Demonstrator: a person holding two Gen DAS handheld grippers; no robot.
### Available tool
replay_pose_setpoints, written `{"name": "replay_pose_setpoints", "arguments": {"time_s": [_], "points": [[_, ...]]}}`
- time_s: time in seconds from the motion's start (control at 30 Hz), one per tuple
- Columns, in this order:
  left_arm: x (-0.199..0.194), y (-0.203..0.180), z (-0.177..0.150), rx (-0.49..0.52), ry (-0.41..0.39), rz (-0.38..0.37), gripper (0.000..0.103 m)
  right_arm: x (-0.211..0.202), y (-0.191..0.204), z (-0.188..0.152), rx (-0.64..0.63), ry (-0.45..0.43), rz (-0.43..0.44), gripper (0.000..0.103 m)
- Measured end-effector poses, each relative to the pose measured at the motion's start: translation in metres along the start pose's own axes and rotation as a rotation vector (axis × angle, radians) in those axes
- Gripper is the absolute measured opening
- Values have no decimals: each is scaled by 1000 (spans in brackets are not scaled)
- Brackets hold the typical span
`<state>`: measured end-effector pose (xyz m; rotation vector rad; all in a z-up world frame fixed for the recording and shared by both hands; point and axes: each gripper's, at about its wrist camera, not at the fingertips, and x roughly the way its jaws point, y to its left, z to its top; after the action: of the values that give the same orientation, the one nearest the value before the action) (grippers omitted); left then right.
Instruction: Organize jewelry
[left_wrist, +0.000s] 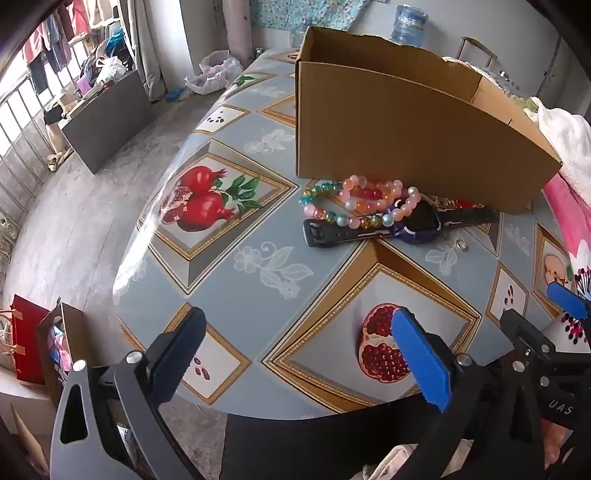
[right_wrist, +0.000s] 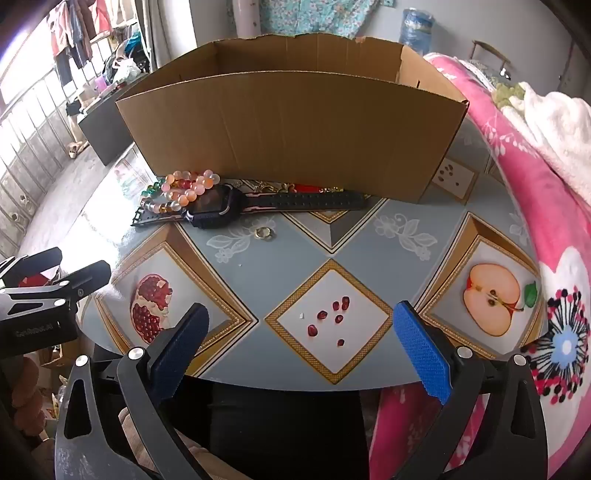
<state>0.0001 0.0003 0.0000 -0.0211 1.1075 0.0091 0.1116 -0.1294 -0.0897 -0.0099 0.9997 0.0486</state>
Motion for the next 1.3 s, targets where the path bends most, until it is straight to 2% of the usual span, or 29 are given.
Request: {"name": "replay_pose_setpoints", "arguments": {"time_s": [1.3], "points": [[-6, 2, -1, 2, -10, 13, 99, -3, 3, 6, 0, -10, -6, 96]]}}
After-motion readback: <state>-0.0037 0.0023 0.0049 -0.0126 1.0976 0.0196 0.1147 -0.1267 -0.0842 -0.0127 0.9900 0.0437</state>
